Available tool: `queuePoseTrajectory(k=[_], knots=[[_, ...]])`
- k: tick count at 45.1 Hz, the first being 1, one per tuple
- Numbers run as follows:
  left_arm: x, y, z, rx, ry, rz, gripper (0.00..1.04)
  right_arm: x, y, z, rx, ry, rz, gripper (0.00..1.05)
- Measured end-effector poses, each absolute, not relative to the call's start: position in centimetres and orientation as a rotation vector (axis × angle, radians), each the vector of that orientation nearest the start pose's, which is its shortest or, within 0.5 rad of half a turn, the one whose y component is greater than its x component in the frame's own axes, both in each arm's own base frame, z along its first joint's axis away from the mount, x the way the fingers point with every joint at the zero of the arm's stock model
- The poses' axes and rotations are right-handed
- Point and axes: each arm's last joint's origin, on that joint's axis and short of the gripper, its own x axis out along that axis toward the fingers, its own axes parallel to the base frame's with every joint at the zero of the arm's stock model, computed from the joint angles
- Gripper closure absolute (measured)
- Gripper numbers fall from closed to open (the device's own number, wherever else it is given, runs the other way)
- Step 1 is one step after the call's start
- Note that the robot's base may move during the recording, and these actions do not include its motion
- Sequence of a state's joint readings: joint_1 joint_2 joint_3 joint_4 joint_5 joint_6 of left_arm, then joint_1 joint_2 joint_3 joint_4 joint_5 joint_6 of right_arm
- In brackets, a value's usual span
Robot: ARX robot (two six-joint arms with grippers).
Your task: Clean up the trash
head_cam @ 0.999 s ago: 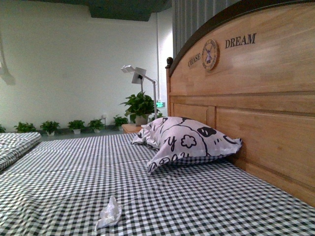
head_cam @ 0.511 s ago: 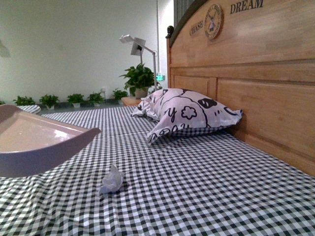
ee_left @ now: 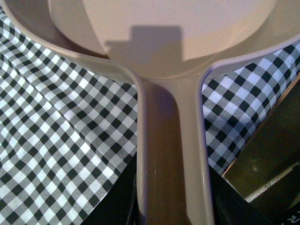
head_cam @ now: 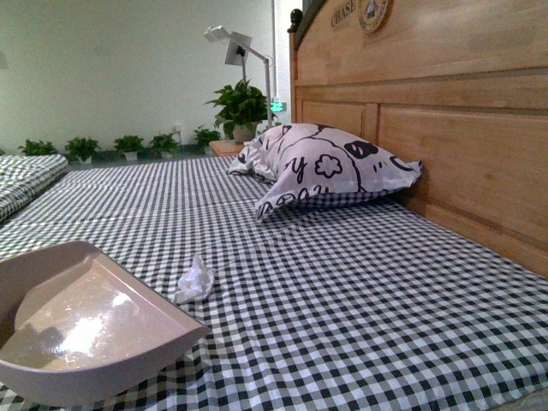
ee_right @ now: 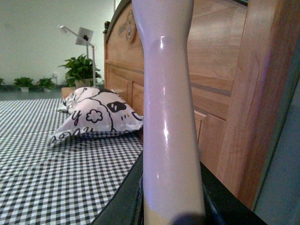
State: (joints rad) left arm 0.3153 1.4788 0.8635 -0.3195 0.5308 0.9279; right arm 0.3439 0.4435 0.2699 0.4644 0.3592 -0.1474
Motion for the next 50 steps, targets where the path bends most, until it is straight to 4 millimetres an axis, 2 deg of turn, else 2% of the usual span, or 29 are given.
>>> queuePoseTrajectory(k=[22, 37, 50], knots=[[29.1, 7.9, 16.5, 0.431, 0.729, -0.617, 0.79, 12.0, 3.2, 26.1, -0.046, -0.271, -0.035, 0.84], [30.4, 8.3, 16.0, 0.395, 0.767, -0.636, 0.79, 12.0, 3.2, 26.1, -0.046, -0.271, -0.035, 0.84], [30.6, 8.3, 15.9, 0.383, 0.809, -0.651, 0.79, 12.0, 3.2, 26.1, -0.046, -0.271, -0.035, 0.84]])
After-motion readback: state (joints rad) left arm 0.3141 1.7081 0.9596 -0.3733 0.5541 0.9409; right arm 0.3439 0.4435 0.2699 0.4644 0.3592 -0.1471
